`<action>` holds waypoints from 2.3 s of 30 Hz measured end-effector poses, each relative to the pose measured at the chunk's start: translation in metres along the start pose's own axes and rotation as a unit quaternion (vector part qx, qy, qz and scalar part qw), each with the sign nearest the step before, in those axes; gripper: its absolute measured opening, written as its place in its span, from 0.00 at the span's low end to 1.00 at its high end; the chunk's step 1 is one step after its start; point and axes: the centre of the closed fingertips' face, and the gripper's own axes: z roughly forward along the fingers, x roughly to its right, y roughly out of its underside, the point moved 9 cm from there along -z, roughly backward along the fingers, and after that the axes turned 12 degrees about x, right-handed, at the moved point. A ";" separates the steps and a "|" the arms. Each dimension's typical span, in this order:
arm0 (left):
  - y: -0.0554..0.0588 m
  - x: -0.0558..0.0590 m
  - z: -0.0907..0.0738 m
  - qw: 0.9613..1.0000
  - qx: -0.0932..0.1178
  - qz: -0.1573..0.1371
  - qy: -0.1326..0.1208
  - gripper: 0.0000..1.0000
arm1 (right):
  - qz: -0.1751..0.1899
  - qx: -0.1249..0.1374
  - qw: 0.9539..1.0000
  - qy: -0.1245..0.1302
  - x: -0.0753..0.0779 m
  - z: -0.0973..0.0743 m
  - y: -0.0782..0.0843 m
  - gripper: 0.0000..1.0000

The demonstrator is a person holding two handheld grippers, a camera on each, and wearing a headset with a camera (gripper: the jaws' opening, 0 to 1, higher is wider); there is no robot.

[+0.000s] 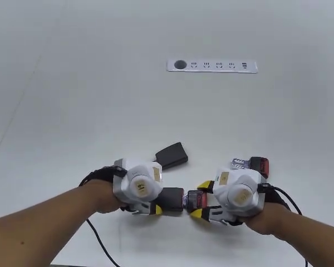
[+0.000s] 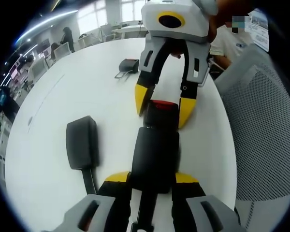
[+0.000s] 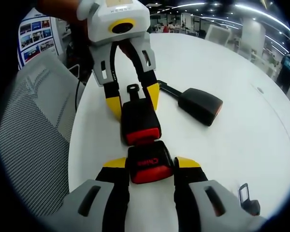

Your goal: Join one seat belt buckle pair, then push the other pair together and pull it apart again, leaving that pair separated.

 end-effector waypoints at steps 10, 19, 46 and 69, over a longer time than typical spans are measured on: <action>0.006 -0.002 -0.004 0.999 0.038 0.018 0.012 0.32 | -0.009 0.013 1.000 -0.008 -0.001 0.000 0.003 0.34; 0.010 -0.007 -0.006 0.997 0.054 0.046 0.042 0.31 | -0.022 0.018 0.999 -0.023 0.000 0.001 0.005 0.33; 0.013 -0.006 -0.010 0.994 0.085 0.047 0.054 0.30 | -0.034 0.053 0.997 -0.040 -0.002 -0.003 0.001 0.32; 0.010 -0.004 -0.008 0.996 0.064 0.042 0.051 0.32 | -0.018 0.047 0.999 -0.022 -0.004 -0.002 0.001 0.35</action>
